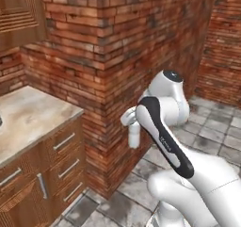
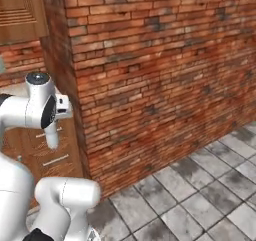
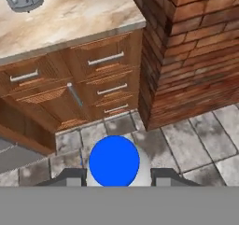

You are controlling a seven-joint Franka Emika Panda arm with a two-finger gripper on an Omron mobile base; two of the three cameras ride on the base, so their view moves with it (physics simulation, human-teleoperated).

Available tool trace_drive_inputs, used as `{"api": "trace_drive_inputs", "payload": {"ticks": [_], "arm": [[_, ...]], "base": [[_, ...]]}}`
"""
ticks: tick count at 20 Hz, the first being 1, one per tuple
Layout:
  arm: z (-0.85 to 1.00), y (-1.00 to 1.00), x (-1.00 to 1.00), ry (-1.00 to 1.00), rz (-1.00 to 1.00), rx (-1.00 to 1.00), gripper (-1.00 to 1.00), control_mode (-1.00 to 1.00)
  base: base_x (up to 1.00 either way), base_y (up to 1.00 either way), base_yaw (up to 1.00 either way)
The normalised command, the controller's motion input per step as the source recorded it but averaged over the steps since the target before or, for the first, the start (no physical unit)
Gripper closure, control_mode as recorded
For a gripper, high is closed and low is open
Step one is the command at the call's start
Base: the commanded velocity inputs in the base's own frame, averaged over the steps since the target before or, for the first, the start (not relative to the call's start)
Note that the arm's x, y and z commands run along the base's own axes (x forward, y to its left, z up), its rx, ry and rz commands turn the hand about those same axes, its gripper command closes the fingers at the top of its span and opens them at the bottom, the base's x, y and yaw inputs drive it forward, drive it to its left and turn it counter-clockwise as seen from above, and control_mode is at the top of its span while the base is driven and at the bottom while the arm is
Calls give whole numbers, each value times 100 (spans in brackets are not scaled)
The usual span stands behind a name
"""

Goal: Place the drinks on the dining counter in a tight cluster.

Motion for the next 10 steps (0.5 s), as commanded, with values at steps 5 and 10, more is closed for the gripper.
{"api": "trace_drive_inputs", "payload": {"ticks": [5, 10], "arm": [[0, 0, 0, 0, 0, 0, 100, 100], [0, 0, 0, 0, 0, 0, 100, 100]], "base": [[0, 0, -94], [0, 0, -93]]}}
